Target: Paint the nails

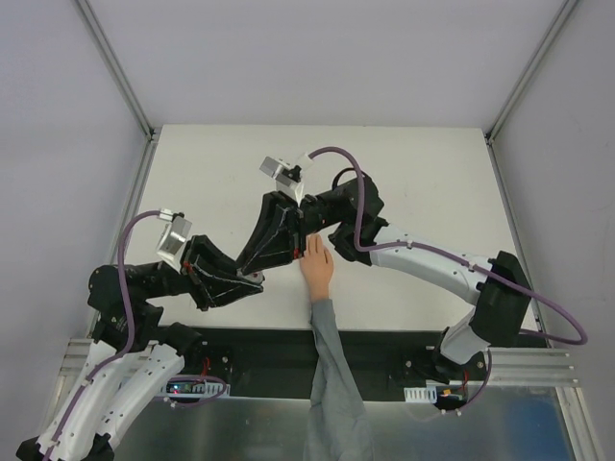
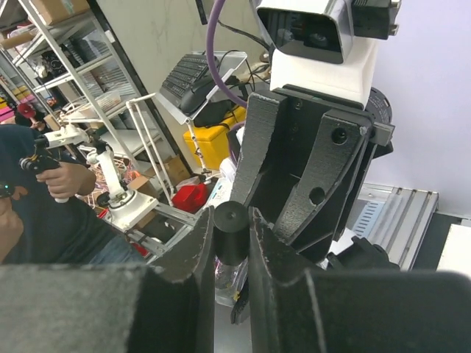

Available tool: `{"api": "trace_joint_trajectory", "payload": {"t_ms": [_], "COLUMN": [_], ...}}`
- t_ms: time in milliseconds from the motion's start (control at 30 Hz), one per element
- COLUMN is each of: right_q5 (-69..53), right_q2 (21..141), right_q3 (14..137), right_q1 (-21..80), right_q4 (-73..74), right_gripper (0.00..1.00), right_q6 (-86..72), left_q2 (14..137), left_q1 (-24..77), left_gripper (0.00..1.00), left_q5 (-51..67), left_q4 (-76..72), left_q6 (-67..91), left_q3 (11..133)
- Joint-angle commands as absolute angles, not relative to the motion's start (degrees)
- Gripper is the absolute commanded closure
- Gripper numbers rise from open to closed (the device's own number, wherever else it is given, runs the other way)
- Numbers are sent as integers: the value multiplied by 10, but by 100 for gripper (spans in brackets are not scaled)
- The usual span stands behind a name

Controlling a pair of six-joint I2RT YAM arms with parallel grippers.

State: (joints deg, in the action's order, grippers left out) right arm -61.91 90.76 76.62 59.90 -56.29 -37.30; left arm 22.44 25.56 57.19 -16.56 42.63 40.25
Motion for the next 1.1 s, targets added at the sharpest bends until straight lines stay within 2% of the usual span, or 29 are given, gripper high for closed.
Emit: {"api": "trace_joint_trajectory", "payload": {"t_ms": [0, 33, 67, 133, 167, 233, 267, 333, 367, 467, 567, 700, 1067], "right_q5": [-604, -585, -555, -469, -435, -366, -330, -251, -210, -41, 79, 153, 317], "right_q2": [888, 879, 865, 833, 825, 801, 793, 769, 761, 756, 762, 780, 877], "right_q3": [780, 780, 782, 794, 796, 800, 802, 803, 803, 835, 862, 892, 1019], "right_q1": [600, 599, 599, 603, 603, 604, 606, 610, 617, 646, 685, 727, 802], "right_q4": [-522, -472, -338, -229, -162, -118, -68, -35, -3, 94, 129, 127, 148], "right_gripper": [94, 85, 66, 55, 44, 38, 30, 28, 22, 21, 21, 24, 50], "right_q6": [-376, -350, -267, -197, -173, -151, -134, -121, -120, -90, -80, -55, -34], "left_q2": [224, 222, 218, 209, 207, 200, 200, 203, 203, 207, 211, 211, 210], "left_q1": [258, 258, 258, 258, 258, 258, 258, 258, 258, 258, 258, 258, 258], "left_gripper": [100, 100, 100, 100, 100, 100, 100, 100, 100, 100, 100, 100, 100], "left_q5": [542, 521, 511, 470, 455, 428, 409, 387, 370, 353, 331, 311, 287], "left_q4": [-128, -103, -64, -21, 7, 32, 51, 67, 70, 76, 76, 77, 79], "left_q6": [358, 324, 307, 254, 238, 198, 183, 151, 142, 115, 95, 76, 74], "left_q3": [435, 441, 446, 460, 461, 468, 469, 476, 477, 476, 473, 465, 455]}}
